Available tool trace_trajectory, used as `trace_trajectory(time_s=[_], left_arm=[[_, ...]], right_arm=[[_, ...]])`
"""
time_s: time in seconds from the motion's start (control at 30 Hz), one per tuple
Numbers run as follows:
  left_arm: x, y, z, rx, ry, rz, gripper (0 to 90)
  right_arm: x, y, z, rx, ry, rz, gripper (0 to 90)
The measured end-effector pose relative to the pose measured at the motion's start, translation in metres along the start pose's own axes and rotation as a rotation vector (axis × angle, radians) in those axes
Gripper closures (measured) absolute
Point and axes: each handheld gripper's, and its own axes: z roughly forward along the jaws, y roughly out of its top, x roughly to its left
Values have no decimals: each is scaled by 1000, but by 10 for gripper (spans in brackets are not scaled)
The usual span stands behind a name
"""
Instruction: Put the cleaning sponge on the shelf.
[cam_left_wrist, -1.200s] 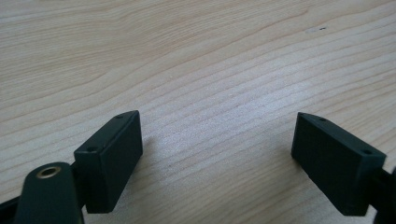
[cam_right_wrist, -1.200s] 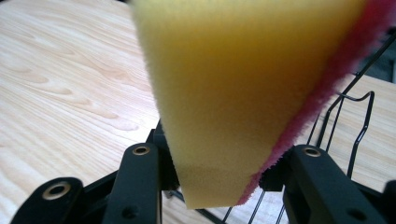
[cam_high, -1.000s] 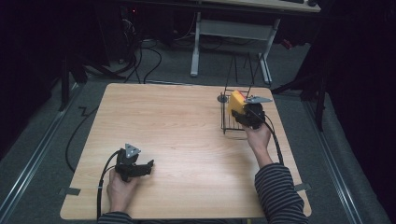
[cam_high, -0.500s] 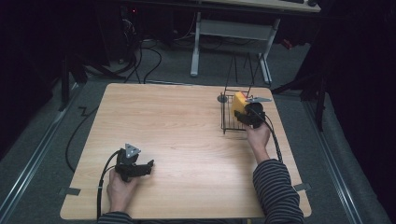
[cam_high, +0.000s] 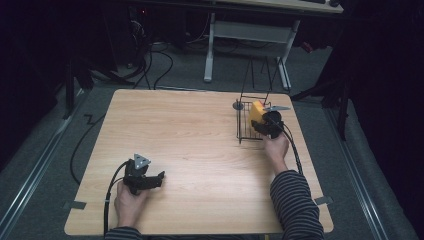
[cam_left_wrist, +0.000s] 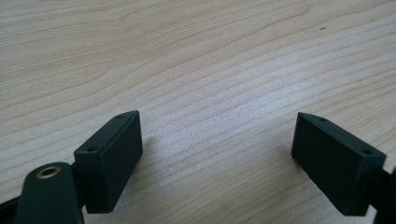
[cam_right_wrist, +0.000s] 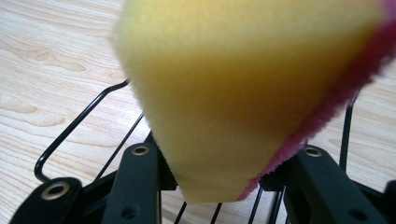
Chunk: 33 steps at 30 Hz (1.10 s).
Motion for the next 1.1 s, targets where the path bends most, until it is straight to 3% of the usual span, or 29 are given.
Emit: trace_trajectory(time_s=[0.43,0.83,0.97,1.1], left_arm=[[0,0,0,0,0,0,170],[0,0,0,0,0,0,170],[0,0,0,0,0,0,170],[0,0,0,0,0,0,170]], right_arm=[[0,0,-1,10,4,3,588],[1,-2,-4,-11,13,1,427],[3,-2,-8,-26,2,-1,331],[2,-1,-12,-29,26,8,305]])
